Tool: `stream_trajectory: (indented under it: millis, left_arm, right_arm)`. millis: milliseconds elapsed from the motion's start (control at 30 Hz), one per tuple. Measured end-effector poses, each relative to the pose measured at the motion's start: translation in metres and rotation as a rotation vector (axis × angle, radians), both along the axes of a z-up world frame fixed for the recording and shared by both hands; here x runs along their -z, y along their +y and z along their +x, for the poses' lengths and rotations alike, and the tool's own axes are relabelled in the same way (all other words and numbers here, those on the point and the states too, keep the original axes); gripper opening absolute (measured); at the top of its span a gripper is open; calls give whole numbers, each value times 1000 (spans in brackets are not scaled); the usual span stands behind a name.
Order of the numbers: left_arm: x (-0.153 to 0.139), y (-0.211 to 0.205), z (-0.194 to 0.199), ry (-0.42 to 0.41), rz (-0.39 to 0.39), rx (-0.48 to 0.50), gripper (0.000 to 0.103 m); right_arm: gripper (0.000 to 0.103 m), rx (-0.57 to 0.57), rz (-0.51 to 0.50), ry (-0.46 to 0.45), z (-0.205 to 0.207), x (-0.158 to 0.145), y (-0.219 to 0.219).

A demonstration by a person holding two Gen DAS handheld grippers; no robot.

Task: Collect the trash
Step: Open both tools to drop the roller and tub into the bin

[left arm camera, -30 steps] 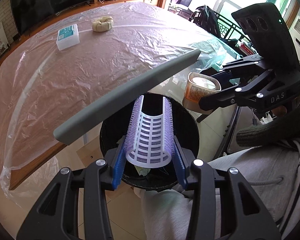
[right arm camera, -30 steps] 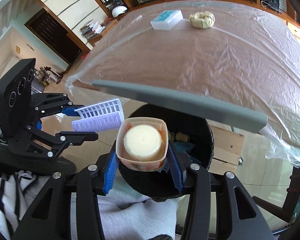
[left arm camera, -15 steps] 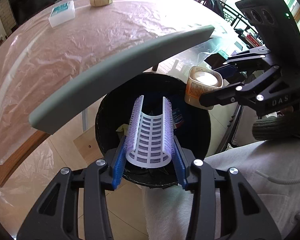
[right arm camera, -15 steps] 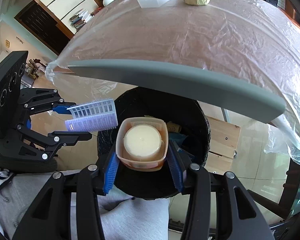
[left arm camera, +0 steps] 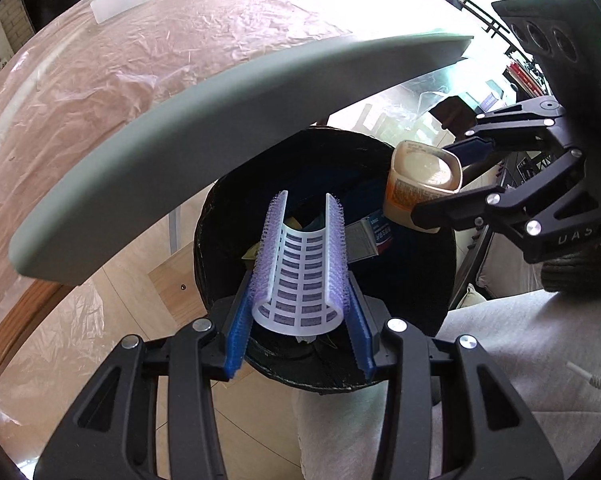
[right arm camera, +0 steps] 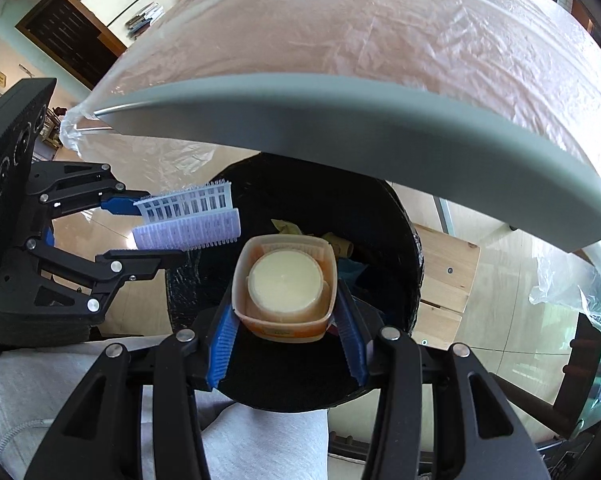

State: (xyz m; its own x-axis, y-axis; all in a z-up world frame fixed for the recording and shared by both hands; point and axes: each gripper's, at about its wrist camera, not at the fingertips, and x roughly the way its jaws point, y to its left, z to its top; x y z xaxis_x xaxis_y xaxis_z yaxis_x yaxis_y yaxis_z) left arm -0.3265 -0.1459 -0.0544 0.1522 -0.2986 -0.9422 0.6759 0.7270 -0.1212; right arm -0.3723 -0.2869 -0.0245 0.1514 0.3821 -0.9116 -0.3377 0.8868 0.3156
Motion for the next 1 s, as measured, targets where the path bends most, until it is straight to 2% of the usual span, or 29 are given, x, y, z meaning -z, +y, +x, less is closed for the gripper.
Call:
stream_trajectory:
  millis: [167,233,267,333,367,400,467,567,633,667,700,800,867,1000]
  left_arm:
    - [3,-5,5,3,0,1,44]
    - [4,-6,9,19,-32,-2,45]
    - [4,-4,10,28,-53,-5,48]
    - [-1,2,14,54,-107,-25,72]
    - [-3,3,15,56,-115,-32,76]
    - [-5,5,16,59,-116,-40,78]
    - [-10,8,15,62,-118,-44,78]
    - [-27,14,14,49,-147,-49,78]
    - [-51,22,13,12,-187,-49,78]
    - [-66,25,14,-12,-216,-47,78]
    - [-77,30,17,-36,-232,-49,78]
    - [-111,36,32,-173,-238,-97,95]
    - [-128,40,53,-275,-238,-162,97]
    - [-136,36,108,-331,-203,-241,98]
  right_arm:
    - [45,7,-11,13,0,6,2]
    - [46,8,-13,14,1,7,1]
    - [46,8,-10,11,1,7,0]
    - [54,16,-6,4,-1,6,-3]
    - [66,23,-8,-1,-2,3,-3]
    - [72,34,-9,-12,-3,0,-6]
    - [72,45,4,-22,-2,-7,-12]
    - [72,67,37,-55,-3,-34,-24]
    - [72,80,63,-107,-1,-59,-30]
    - [75,88,69,-141,0,-71,-32]
    - [82,103,67,-190,4,-86,-36]
    - [97,182,47,-329,25,-119,-44]
    - [98,224,31,-379,47,-128,-47]
    - [98,260,-56,-422,100,-123,-43]
